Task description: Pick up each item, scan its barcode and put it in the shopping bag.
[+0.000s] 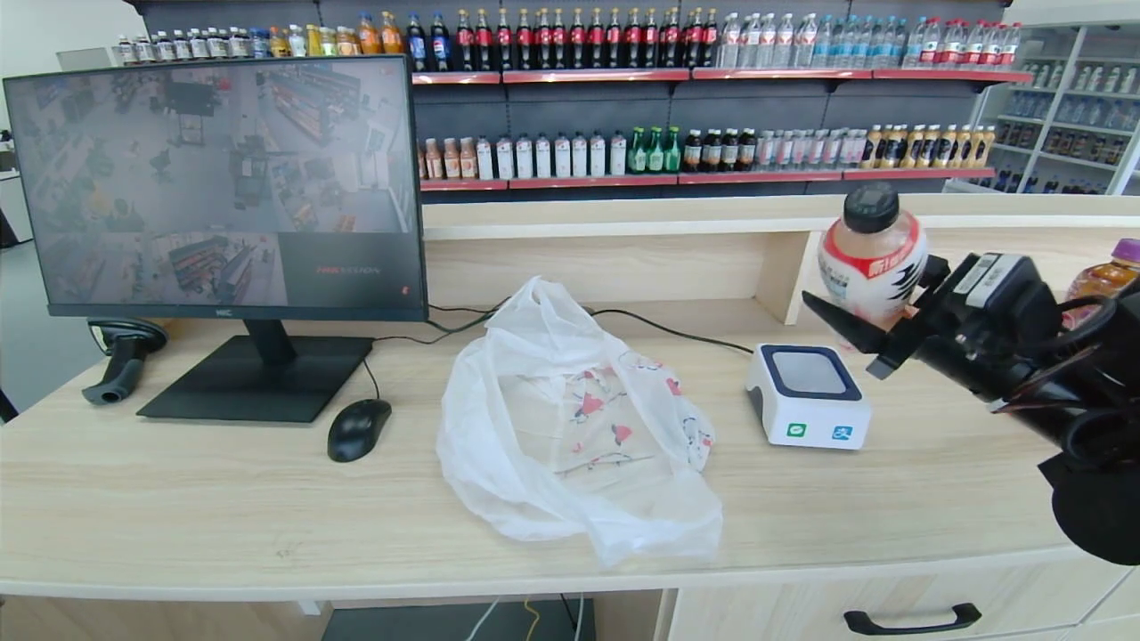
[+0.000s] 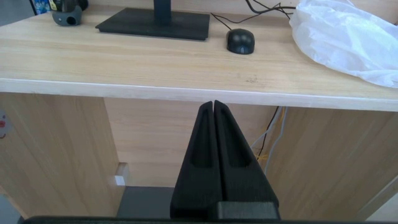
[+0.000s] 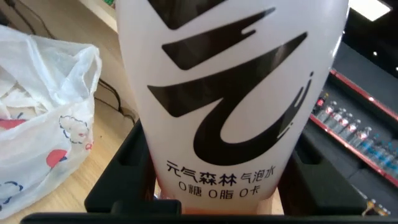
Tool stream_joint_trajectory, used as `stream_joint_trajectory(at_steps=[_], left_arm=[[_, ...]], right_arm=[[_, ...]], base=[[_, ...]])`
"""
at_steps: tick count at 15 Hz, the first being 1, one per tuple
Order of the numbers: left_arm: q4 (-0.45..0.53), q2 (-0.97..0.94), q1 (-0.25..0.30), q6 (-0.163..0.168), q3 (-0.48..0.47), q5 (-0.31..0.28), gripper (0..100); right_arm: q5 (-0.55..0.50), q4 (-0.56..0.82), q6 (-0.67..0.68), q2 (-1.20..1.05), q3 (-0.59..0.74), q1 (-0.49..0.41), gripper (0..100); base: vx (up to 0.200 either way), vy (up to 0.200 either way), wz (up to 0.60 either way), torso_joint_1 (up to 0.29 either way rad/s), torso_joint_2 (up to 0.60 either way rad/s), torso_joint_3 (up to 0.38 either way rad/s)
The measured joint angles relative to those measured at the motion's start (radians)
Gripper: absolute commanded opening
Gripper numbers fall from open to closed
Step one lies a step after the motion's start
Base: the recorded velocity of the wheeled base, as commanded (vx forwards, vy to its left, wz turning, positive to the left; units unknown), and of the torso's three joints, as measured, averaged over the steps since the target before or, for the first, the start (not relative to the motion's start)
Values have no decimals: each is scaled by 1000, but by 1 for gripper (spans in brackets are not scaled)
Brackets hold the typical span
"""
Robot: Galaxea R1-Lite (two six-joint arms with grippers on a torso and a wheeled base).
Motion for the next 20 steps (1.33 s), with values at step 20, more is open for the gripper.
stream_joint_trajectory(at_steps=[20], left_arm=[[0, 0, -1, 1, 0, 0, 0]], right_arm=[[-407, -1, 591, -273, 299, -24, 0]], base=[[-30, 0, 0, 1, 0, 0]])
